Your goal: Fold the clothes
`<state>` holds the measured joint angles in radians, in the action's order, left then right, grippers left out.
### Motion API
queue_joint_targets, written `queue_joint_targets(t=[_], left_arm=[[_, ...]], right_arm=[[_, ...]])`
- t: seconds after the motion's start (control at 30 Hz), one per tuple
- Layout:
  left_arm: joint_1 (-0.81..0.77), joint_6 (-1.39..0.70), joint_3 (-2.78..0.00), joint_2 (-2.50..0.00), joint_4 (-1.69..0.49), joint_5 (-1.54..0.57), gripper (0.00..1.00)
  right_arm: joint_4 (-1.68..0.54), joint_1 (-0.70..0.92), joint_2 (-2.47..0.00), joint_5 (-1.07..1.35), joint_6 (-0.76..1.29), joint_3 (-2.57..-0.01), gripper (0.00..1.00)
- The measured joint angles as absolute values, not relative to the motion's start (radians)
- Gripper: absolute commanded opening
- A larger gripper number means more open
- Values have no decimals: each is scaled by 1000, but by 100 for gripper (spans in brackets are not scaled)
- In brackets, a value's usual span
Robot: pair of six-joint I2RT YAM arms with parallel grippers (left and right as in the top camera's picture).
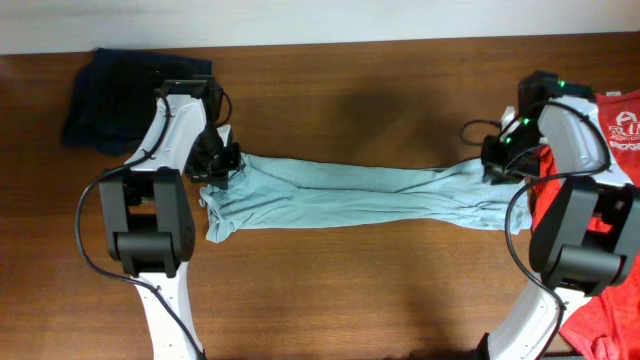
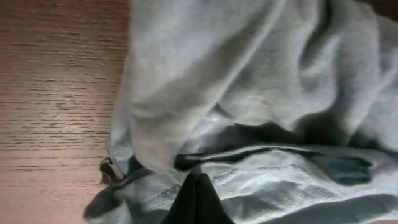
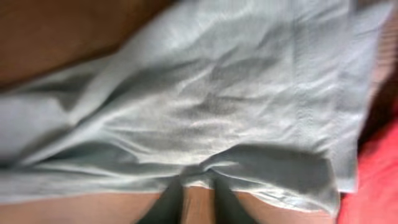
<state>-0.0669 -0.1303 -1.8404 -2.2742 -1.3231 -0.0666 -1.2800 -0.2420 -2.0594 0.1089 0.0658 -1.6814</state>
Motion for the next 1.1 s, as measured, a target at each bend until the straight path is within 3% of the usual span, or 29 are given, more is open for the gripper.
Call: queue_joint_targets(t=[0.13,0.2,0.27,0.33,0.4,1.0,1.03,1.1], left_arm=[[-66,-130,-1840,-2274,-1323,-62,3],[-66,-126,-1840,-2274,-1323,-60,20],[-66,-121,-1840,-2274,-1322,-59,42],[-66,-119,-1840,-2274,-1319,-56,56],[-66,-118,-1840,-2274,-1319,-54,62],[-66,-120,-1840,-2274,-1315,-52,67],[-66,-120,-1840,-2274,-1315,-52,67],[-66,-120,-1840,-2274,-1315,-52,67]], right_arm=[[-1282,-287,-2060,104,51,-1692,56],[-1279,-332,-2060,110,36,-1692,67],[-1275,-374,-2060,124,17,-1692,71],[-1259,-416,-2060,146,-4,-1692,75],[-1241,-450,-2060,161,-18,-1692,77],[-861,-472,-2064,268,-65,-1417,75],[-836,-472,-2059,279,-65,-1407,74],[-785,-472,-2050,300,-65,-1386,59]])
